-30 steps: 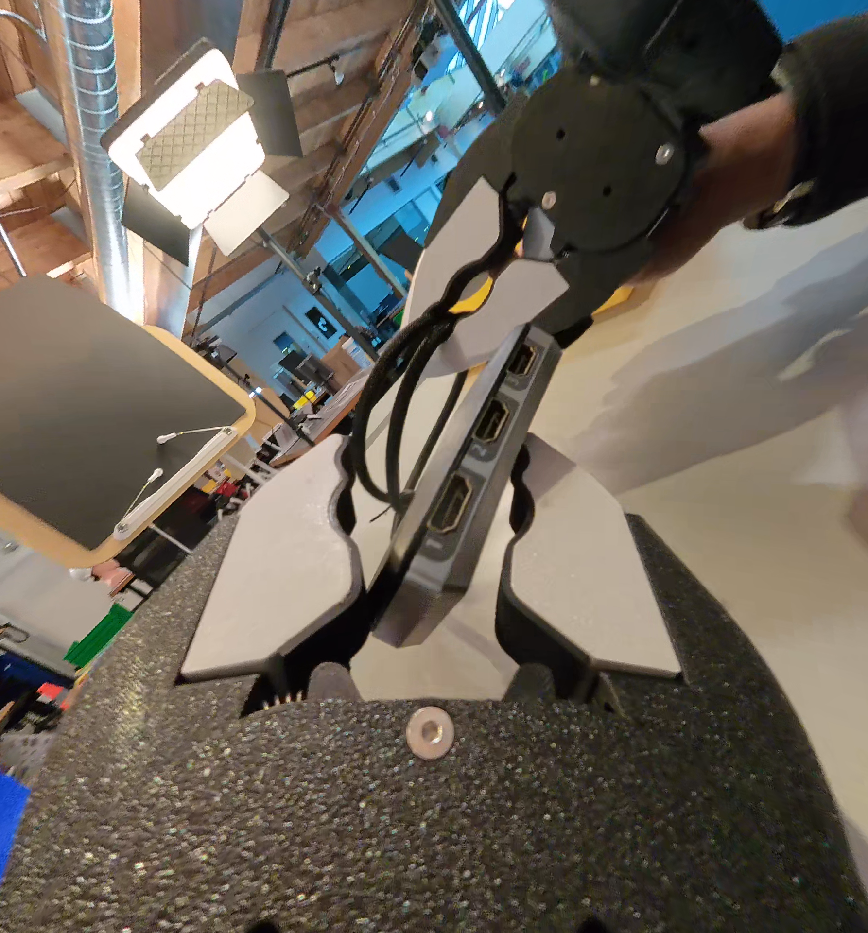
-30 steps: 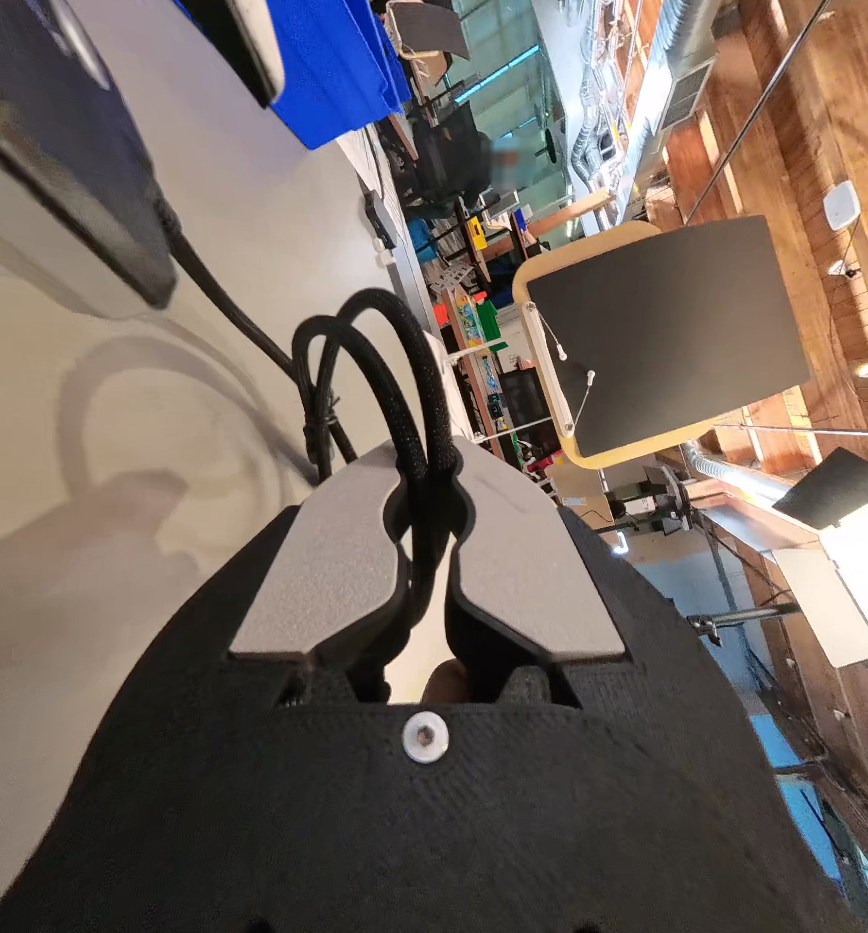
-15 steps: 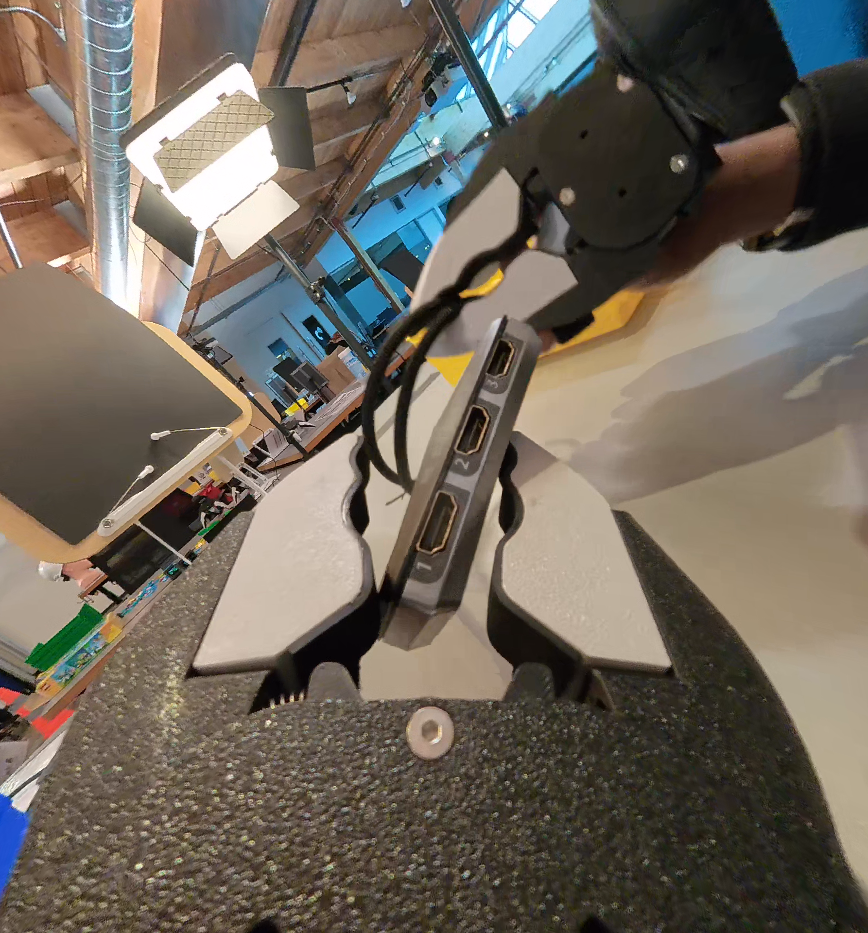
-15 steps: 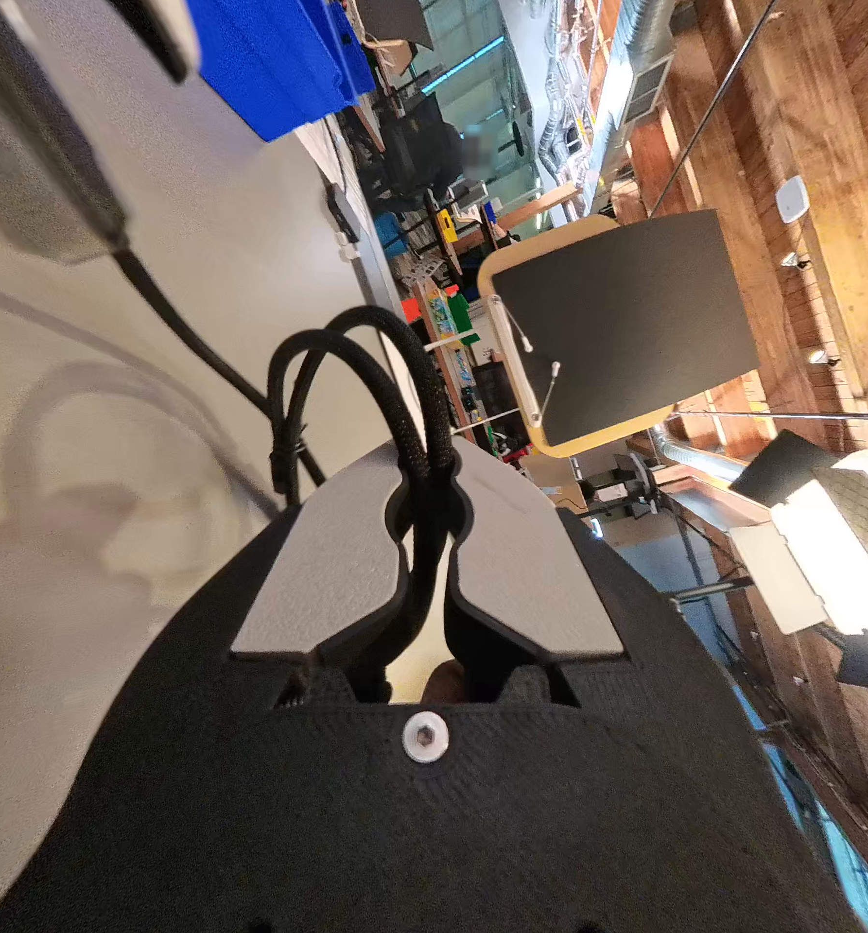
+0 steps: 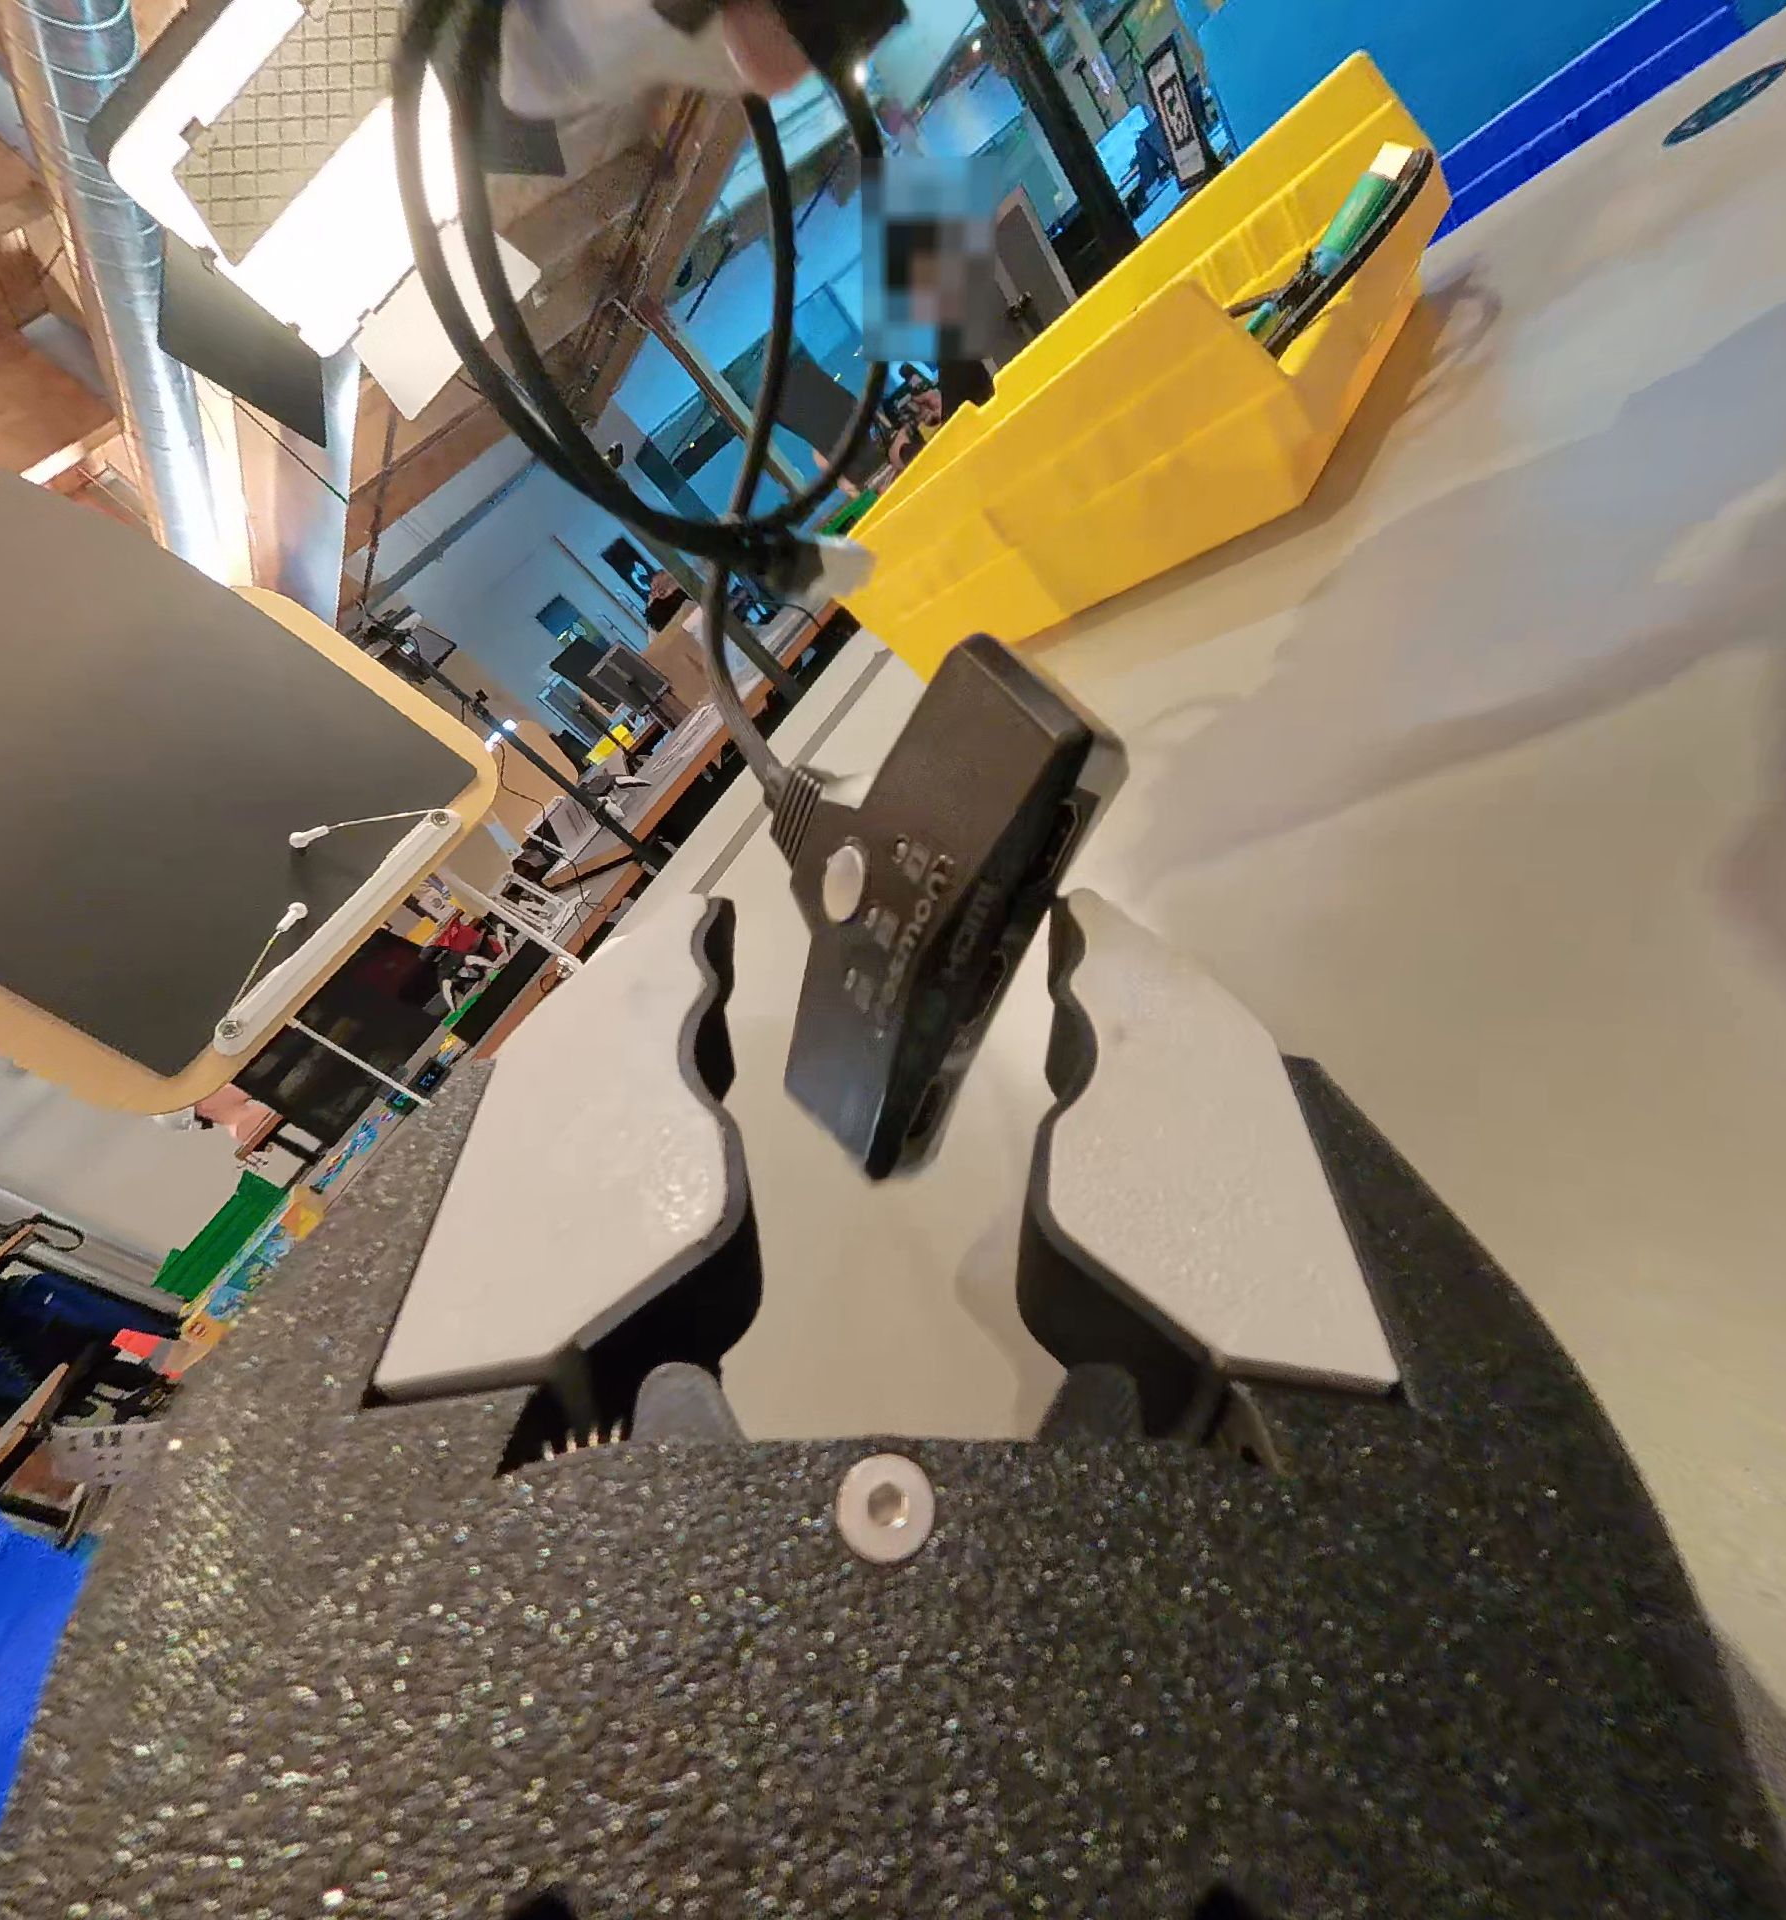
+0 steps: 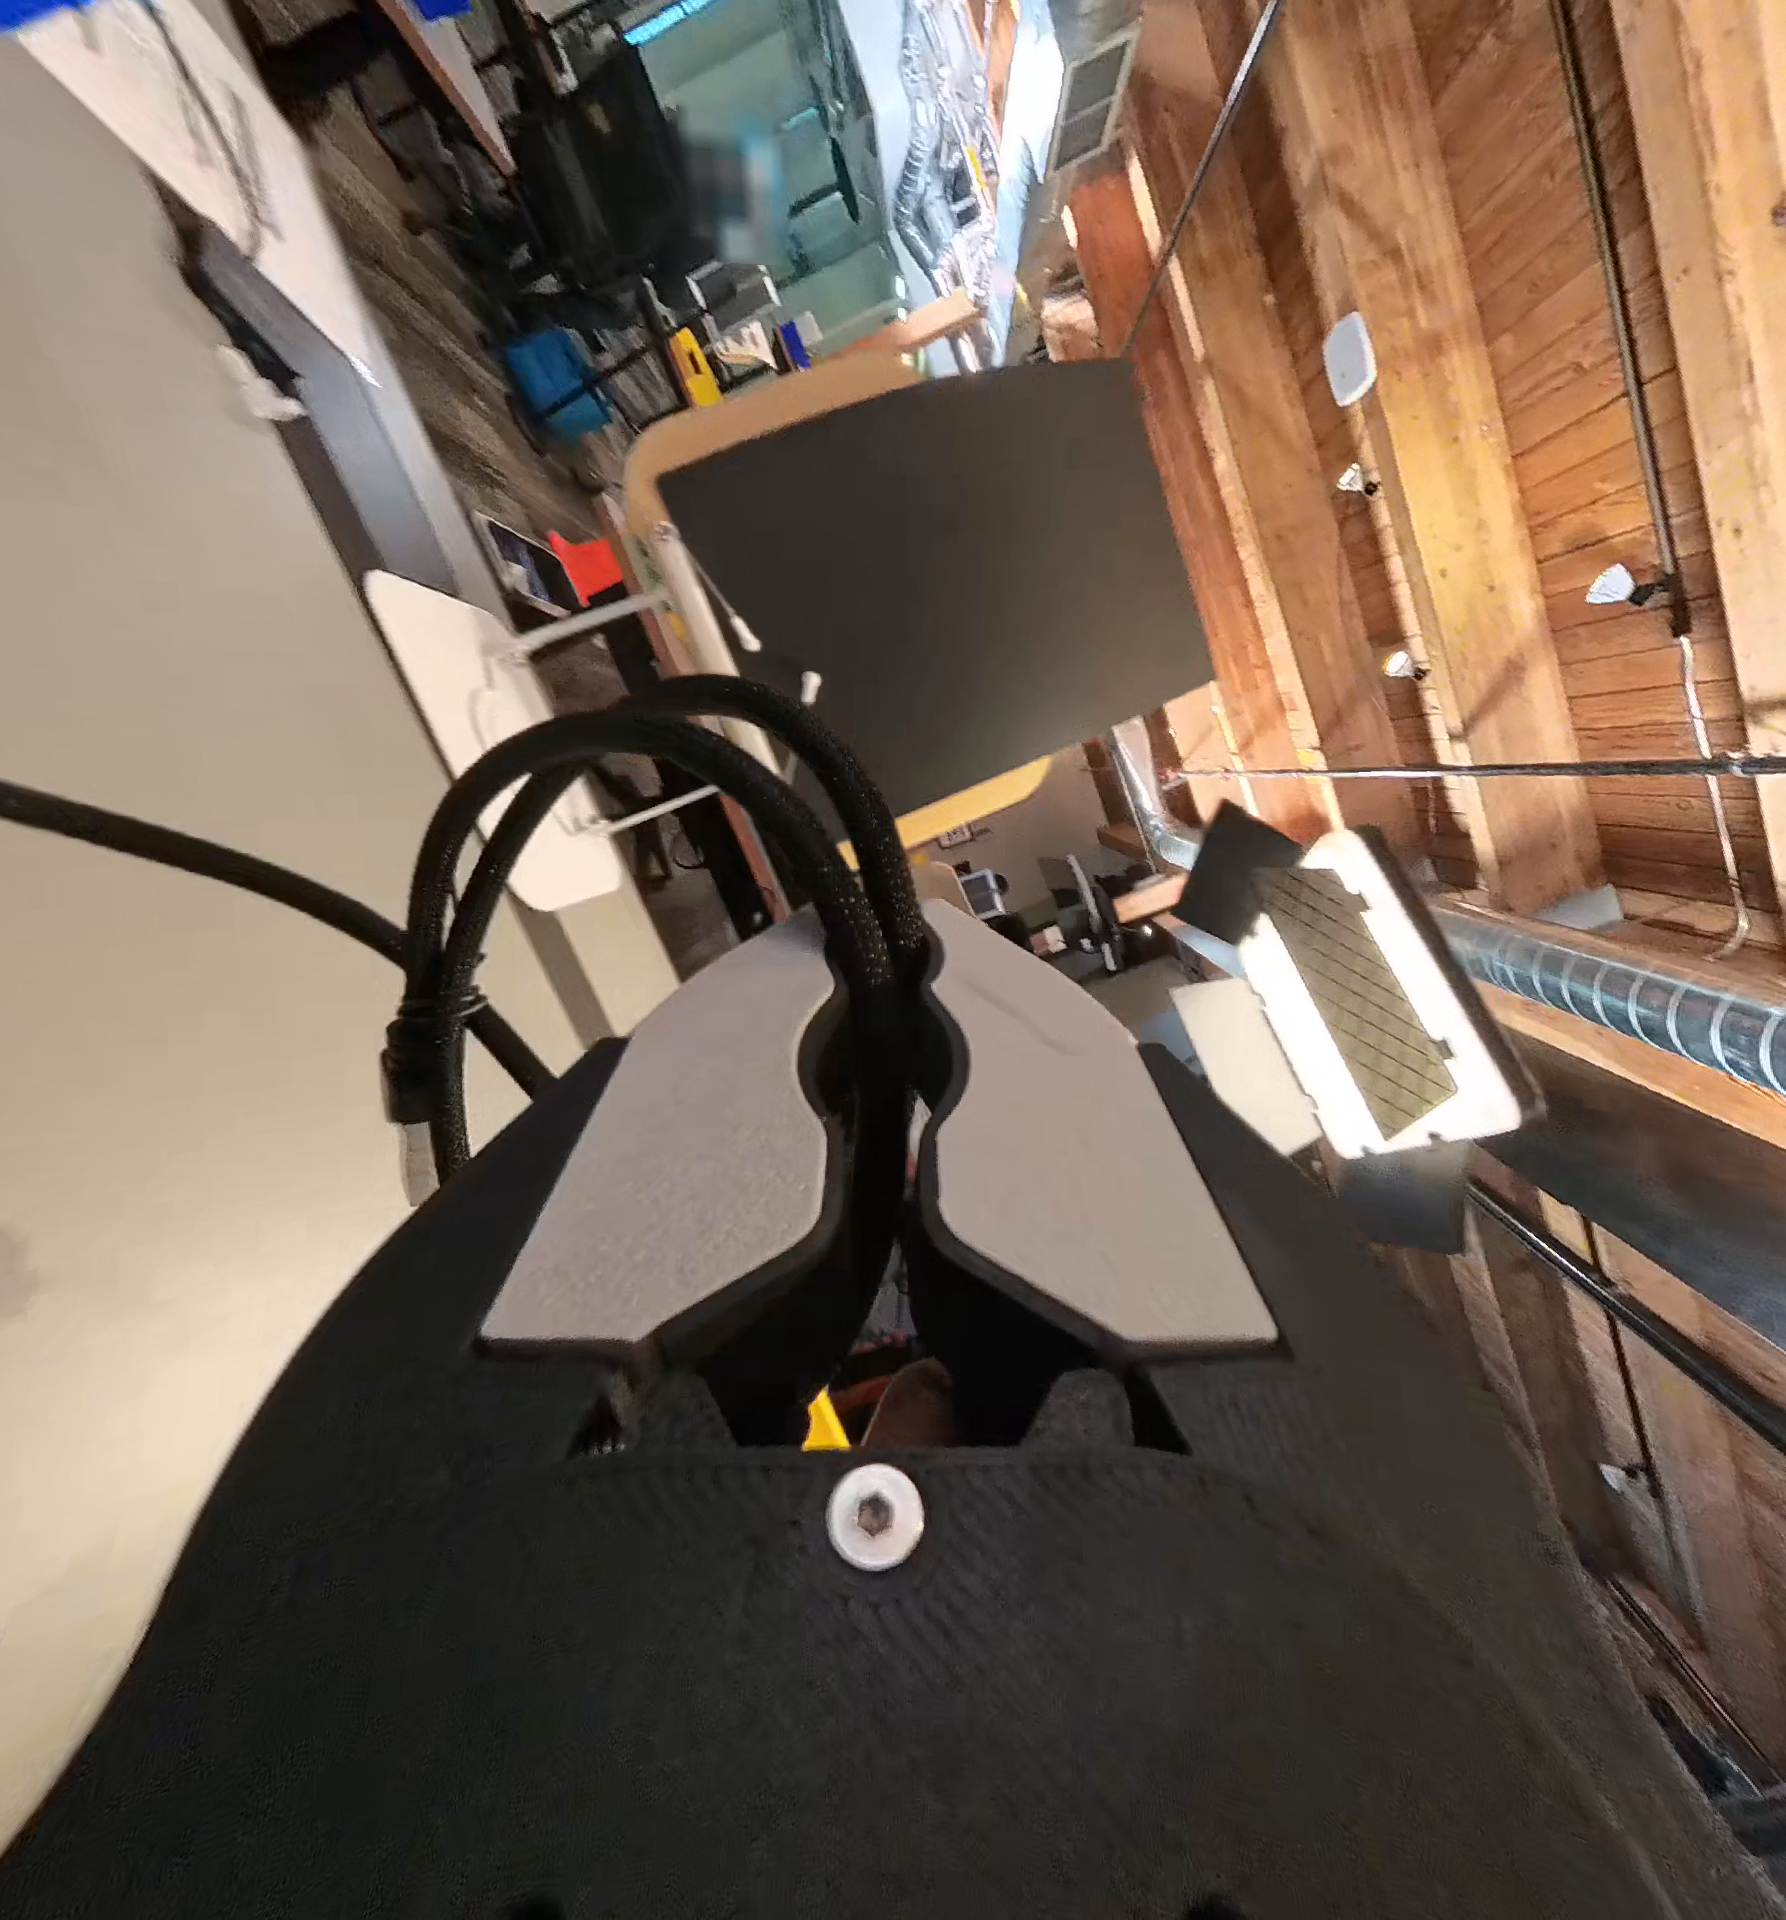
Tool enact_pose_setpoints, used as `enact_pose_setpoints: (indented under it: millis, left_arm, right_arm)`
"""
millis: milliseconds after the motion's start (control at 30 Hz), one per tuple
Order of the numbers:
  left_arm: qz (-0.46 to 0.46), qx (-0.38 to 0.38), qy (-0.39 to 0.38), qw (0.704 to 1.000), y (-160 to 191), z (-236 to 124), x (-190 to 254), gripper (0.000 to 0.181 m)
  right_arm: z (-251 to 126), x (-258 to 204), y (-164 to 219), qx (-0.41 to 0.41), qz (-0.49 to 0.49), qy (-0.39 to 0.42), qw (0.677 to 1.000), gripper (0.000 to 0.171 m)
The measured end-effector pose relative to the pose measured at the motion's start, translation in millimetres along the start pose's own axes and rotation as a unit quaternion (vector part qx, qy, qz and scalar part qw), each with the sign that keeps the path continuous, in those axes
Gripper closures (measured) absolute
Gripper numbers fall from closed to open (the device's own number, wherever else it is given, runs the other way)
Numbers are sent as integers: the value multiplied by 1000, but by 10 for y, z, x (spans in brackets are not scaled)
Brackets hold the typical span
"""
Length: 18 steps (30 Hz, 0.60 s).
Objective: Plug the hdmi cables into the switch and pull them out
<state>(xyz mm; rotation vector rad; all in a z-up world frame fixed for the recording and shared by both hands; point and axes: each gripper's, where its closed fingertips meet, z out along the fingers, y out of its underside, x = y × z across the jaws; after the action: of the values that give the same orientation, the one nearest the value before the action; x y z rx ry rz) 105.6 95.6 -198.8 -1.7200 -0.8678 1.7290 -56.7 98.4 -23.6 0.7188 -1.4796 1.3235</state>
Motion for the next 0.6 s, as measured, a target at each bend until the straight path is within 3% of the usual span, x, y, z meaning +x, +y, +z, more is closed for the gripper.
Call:
enact_pose_setpoints:
  millis: [333, 600]
  left_arm:
    - [11, -20, -5, 1000, 60, 23, -1, 123]
    - [18, -24, -5, 1000, 71, 30, 14, 124]
  right_arm:
    - [44, 1038, 257, -59, -55, 85, 993, 165]
    - [10, 1948, 988, -160, -15, 169, 972, 165]
